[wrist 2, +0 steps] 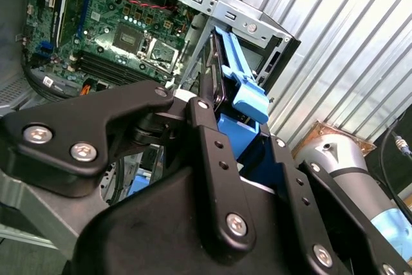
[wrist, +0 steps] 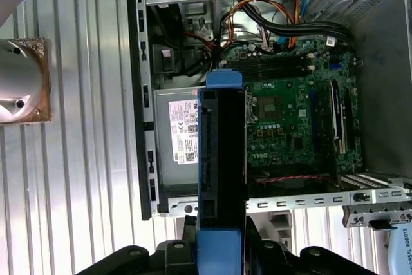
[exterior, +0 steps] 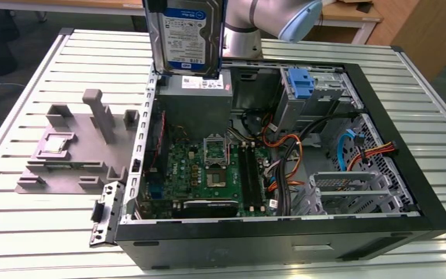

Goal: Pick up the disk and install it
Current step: 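Pick up the disk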

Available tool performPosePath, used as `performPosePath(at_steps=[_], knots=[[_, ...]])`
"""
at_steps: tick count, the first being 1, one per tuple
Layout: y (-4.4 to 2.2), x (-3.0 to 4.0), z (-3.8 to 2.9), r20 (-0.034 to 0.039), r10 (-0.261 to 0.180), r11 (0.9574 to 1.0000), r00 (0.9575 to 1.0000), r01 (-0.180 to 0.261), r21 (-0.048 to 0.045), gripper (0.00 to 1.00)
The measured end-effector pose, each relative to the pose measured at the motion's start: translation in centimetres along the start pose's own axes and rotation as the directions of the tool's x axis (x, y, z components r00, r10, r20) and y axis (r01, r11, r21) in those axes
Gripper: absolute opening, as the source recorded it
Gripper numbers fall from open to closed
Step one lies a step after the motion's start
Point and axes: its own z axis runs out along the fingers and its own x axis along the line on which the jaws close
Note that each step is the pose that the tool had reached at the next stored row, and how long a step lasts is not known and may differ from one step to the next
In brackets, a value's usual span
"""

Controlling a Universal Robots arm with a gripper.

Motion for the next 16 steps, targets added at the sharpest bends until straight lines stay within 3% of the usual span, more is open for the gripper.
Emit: performPosePath(at_steps=[8,12,16], knots=[[0.16,-1.19,0.06,0.0041,0.000,1.0000,1.0000,0.000,-0.0007,0.36],[0.42,-1.20,0.15,0.0056,-0.012,0.9999,0.9999,0.012,0.0002,0.36],[1.12,-1.13,0.17,0.0057,-0.020,0.9998,0.9998,0.020,0.0014,0.36]])
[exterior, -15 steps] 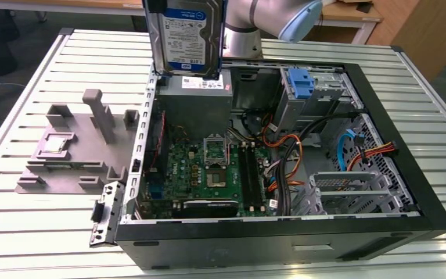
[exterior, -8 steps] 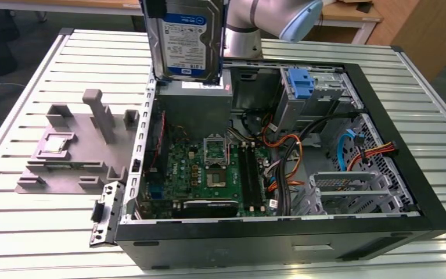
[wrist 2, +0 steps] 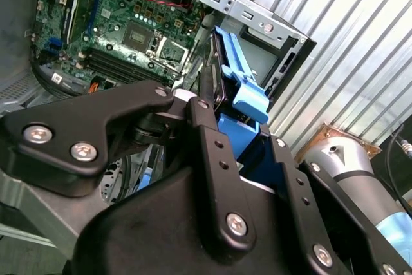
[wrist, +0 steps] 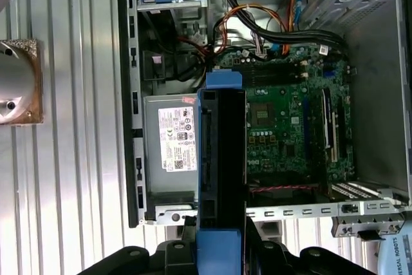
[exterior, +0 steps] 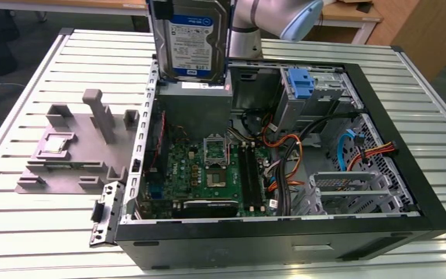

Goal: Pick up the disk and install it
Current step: 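Pick up the disk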

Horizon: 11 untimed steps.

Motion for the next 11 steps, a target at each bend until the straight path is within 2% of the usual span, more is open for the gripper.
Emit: performPosePath(at_steps=[11], knots=[[1.81,0.14,0.02,0.0001,-0.002,1.0000,1.0000,0.002,0.0016,0.36]])
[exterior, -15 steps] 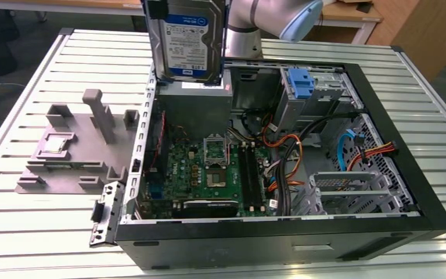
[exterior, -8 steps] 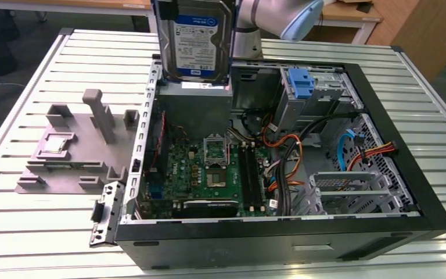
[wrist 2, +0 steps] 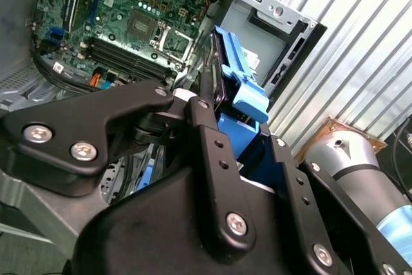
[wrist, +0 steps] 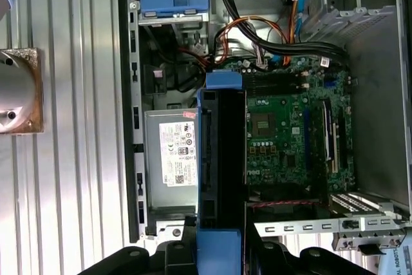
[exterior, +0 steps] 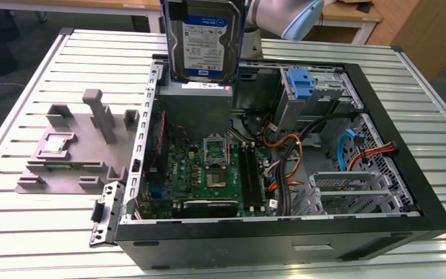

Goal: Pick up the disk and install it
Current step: 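Pick up the disk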

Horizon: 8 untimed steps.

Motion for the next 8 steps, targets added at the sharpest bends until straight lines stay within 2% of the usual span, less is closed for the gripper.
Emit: performPosePath(at_steps=[8], knots=[[1.42,0.11,0.02,0.0000,0.000,1.0000,1.0000,0.000,0.0011,0.36]])
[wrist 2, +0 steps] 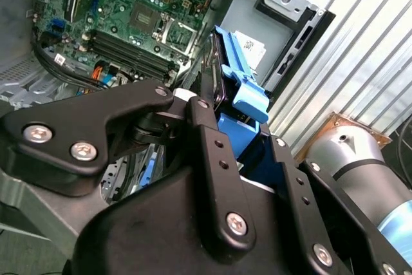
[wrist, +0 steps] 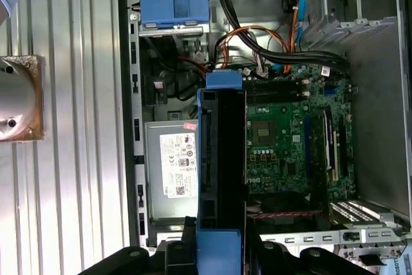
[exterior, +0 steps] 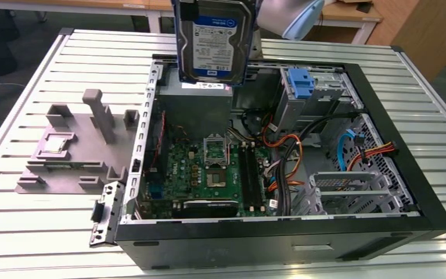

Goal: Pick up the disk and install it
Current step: 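Pick up the disk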

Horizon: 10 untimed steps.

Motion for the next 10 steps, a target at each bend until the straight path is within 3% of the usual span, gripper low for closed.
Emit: performPosePath(at_steps=[10], knots=[[1.63,0.12,0.01,0.0001,0.000,1.0000,1.0000,0.000,0.0009,0.36]])
